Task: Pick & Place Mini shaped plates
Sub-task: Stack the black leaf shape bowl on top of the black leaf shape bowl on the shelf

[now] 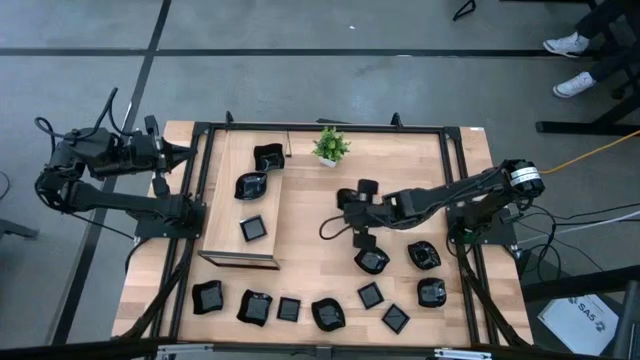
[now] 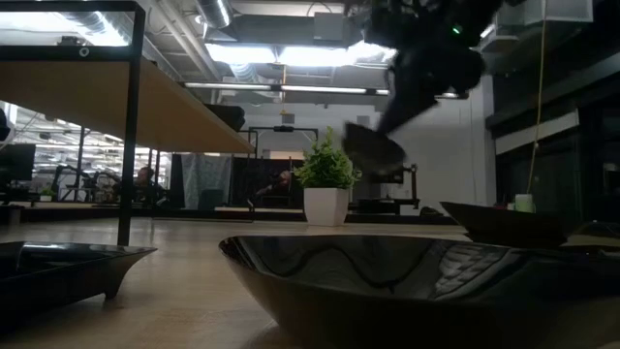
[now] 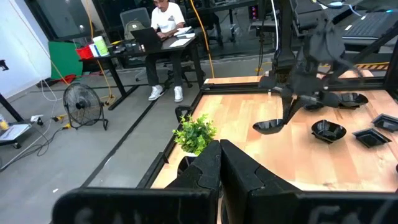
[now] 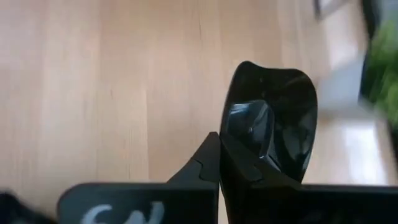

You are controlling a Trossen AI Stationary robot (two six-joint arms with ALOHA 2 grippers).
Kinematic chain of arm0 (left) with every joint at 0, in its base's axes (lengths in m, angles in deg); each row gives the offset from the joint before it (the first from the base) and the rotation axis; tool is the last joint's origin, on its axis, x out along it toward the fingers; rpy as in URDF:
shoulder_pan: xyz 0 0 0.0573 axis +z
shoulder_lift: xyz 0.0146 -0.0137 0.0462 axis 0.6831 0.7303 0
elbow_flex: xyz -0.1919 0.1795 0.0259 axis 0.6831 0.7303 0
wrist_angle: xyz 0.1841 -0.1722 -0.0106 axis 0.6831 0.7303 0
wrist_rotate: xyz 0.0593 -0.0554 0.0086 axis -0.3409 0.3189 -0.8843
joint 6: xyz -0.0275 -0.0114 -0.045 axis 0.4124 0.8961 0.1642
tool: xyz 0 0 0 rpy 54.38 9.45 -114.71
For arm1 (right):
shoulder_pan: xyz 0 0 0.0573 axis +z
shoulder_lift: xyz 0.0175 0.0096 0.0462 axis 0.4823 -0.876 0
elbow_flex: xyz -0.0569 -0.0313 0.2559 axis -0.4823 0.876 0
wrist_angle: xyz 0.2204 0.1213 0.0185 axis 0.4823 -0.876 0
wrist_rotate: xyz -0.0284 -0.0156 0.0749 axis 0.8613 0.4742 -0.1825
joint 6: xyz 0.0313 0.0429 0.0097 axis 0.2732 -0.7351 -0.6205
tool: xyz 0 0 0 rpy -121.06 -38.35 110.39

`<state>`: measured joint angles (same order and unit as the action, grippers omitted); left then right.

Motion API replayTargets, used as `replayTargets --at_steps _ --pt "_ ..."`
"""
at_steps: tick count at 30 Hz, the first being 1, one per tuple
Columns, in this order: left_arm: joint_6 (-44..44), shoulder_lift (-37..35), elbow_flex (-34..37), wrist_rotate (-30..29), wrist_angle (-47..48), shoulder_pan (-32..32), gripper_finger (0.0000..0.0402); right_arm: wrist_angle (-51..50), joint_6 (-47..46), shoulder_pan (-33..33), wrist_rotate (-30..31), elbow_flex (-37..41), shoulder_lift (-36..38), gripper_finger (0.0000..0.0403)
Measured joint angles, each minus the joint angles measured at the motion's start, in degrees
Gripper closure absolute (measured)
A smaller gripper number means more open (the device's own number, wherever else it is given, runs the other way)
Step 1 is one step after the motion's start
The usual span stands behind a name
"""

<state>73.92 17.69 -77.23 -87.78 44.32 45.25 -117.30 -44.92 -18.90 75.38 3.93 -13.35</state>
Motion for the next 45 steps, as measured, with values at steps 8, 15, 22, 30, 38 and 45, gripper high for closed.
replayTargets --at_steps 8,15,22,30,38,45 --pt "0.0 0.0 0.01 0.0 -0.01 -0.01 0.0398 16.1 13.3 -0.99 -0.63 -0.22 -0.47 0.04" --pt "0.0 -0.02 0.0 0.0 -0.01 0.0 0.0398 21.73 19.9 -2.3 -5.62 -4.45 -4.15 0.04" --pt "0.0 -0.02 0.0 -0.02 -0.01 -0.01 0.0398 22.02 26.24 -2.95 -10.63 -14.1 -10.73 0.04" --pt "0.0 -0.02 0.02 -0.01 -0.01 0.02 0.0398 30.06 27.34 -4.18 -10.66 -22.04 -17.72 0.04" --pt "0.0 -0.02 0.01 0.0 0.01 0.0 0.0398 41.34 31.66 -4.22 -11.69 -25.88 -23.22 0.04" --pt "0.0 -0.02 0.0 0.0 0.01 0.02 0.0398 46.76 33.99 -4.88 -15.15 -27.01 -26.59 0.04"
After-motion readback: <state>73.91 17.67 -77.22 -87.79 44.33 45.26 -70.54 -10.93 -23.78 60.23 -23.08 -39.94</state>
